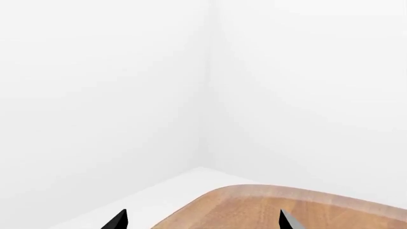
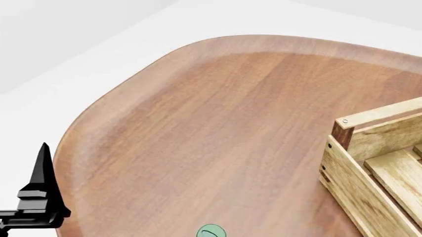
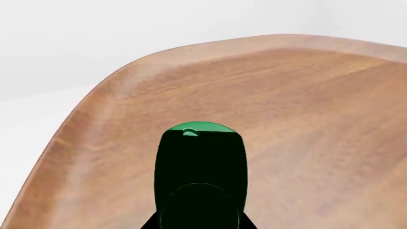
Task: Pick up the salad dressing and put it in the tray.
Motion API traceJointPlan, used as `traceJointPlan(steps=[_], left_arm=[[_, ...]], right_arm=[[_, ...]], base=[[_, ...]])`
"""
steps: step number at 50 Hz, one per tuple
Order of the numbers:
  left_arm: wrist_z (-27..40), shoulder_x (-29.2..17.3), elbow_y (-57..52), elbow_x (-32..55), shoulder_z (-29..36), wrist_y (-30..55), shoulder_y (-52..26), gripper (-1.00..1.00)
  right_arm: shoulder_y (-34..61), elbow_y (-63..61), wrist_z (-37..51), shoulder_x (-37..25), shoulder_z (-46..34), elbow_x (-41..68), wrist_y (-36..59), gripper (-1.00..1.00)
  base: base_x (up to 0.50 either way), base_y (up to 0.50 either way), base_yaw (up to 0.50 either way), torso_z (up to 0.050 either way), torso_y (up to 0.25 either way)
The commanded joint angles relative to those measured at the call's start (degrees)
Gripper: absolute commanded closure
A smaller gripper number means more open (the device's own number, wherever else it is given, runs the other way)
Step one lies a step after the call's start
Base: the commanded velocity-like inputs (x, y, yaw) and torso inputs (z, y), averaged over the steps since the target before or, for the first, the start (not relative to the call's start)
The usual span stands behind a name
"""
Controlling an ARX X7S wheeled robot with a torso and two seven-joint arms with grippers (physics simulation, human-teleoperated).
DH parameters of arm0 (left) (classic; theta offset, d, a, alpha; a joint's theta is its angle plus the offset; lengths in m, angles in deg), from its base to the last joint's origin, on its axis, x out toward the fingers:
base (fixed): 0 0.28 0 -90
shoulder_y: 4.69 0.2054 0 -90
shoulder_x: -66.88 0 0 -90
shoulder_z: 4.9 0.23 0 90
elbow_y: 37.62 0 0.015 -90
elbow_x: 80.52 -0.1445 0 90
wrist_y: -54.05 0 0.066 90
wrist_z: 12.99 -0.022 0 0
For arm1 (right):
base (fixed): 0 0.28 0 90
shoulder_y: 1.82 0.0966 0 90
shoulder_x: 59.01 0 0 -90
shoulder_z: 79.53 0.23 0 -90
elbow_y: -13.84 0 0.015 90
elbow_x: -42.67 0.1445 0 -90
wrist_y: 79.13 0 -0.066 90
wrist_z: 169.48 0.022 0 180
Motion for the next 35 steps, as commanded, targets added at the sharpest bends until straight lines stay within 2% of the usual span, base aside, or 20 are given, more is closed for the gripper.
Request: traceJointPlan(steps=[1,17,35], left_arm=[[0.25,-0.23,-0.13,0.29,0.01,-0.05,0.05,-1.0],[0.54,-0.49,-0.08,0.36,0.32,-0.2,-0.05,-1.0],[0.93,-0.9,-0.69,0.48,0.79,0.0,-0.31,-1.0]], right_arm=[[0.21,1.29,0.67,0.35,-0.42,-0.96,-1.1,1.0],[-0.74,-3.59,2.41,-0.97,0.89,-0.05,-0.26,1.0],[-3.39,-22.36,8.75,-5.41,6.35,1.81,3.65,1.0]], base=[[0.0,0.0,0.0,0.0,0.0],[0.0,0.0,0.0,0.0,0.0],[0.0,0.0,0.0,0.0,0.001]])
